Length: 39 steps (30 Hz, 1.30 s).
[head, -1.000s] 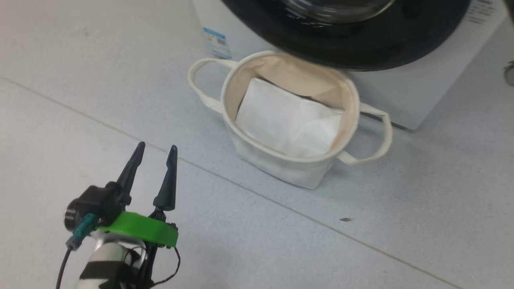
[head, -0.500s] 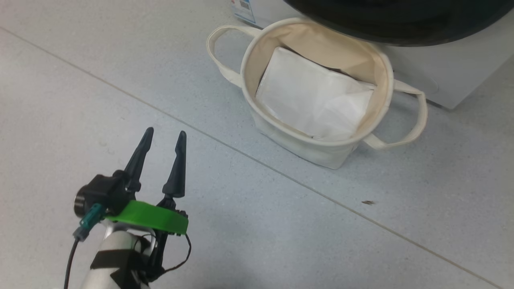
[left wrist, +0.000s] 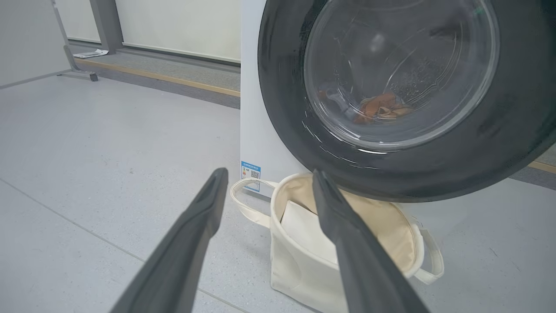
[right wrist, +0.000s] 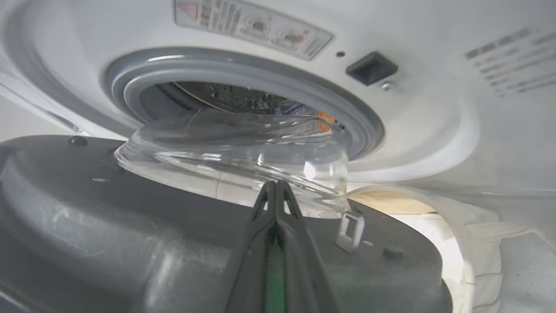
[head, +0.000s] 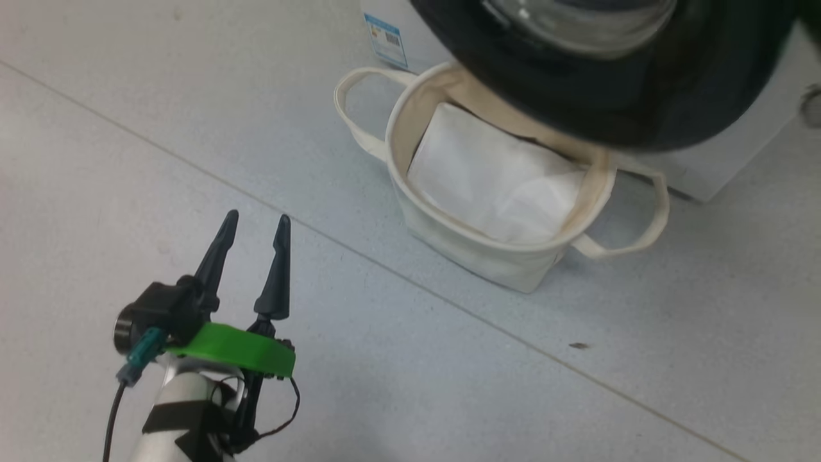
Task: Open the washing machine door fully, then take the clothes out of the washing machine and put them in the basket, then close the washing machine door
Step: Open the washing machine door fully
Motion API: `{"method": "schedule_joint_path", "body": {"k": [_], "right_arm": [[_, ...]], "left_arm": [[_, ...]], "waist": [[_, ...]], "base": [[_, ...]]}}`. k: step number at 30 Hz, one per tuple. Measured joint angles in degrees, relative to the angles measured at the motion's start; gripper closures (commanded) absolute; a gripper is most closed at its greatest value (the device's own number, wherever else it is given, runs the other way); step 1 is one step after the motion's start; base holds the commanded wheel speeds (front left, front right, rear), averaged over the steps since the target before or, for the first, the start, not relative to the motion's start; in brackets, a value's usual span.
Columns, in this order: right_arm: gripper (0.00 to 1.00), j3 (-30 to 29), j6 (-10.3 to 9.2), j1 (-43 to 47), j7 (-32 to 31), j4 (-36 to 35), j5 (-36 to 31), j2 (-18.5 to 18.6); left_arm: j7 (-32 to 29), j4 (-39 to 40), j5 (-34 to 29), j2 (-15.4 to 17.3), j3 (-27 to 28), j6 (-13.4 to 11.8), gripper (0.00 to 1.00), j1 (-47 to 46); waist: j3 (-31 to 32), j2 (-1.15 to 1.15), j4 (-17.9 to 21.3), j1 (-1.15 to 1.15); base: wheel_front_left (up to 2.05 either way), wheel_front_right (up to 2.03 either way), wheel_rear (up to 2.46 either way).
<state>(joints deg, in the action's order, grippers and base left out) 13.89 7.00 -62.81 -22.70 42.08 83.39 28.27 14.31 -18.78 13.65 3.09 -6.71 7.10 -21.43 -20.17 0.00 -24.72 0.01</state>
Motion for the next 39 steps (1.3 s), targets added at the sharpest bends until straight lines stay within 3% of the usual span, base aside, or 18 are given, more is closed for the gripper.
{"method": "schedule_joint_path", "body": {"k": [8, 18, 29, 37, 38, 39], "right_arm": [[1.0, 3.04, 0.01, 12.88, -7.56, -12.01, 6.42, -4.15], [1.0, 8.13, 0.01, 23.87, -8.5, -20.67, 7.39, -10.68], [1.0, 14.54, 0.01, 27.03, -7.5, -20.58, 6.87, -20.71], [1.0, 16.0, 0.01, 27.03, -1.05, -18.83, 6.87, -23.25], [0.8, 16.29, 0.01, 27.03, -0.16, -18.81, 6.76, -23.38], [0.05, 16.59, 0.01, 27.03, 0.62, -18.81, 6.35, -23.53]], "left_arm": [[0.0, -1.69, -1.12, 0.29, 0.32, 0.05, 0.0, 2.05], [0.0, -2.67, -1.45, 2.02, 0.32, 0.05, 0.0, 5.19], [0.0, -3.23, -1.44, 3.2, 0.05, 0.05, 0.0, 7.07], [0.0, -3.19, -1.43, 3.48, 0.35, 0.05, 0.0, 7.08], [0.0, -3.18, -1.43, 3.58, 0.47, 0.05, 0.0, 7.08], [0.0, -3.16, -1.43, 3.7, 0.67, 0.05, 0.0, 7.08]], "waist": [[5.28, 0.0, 0.23, 0.0], [11.36, 0.0, -0.18, 0.0], [14.16, 0.0, -2.12, 0.0], [15.01, 0.0, -1.98, 0.0], [15.13, 0.0, -1.77, 0.0], [15.31, 0.0, -1.5, 0.0]], "base": [[0.0, 0.0, 0.0], [0.0, 0.0, 0.0], [0.0, 0.0, 0.0], [0.0, 0.0, 0.0], [0.0, 0.0, 0.0], [0.0, 0.0, 0.0]]}}
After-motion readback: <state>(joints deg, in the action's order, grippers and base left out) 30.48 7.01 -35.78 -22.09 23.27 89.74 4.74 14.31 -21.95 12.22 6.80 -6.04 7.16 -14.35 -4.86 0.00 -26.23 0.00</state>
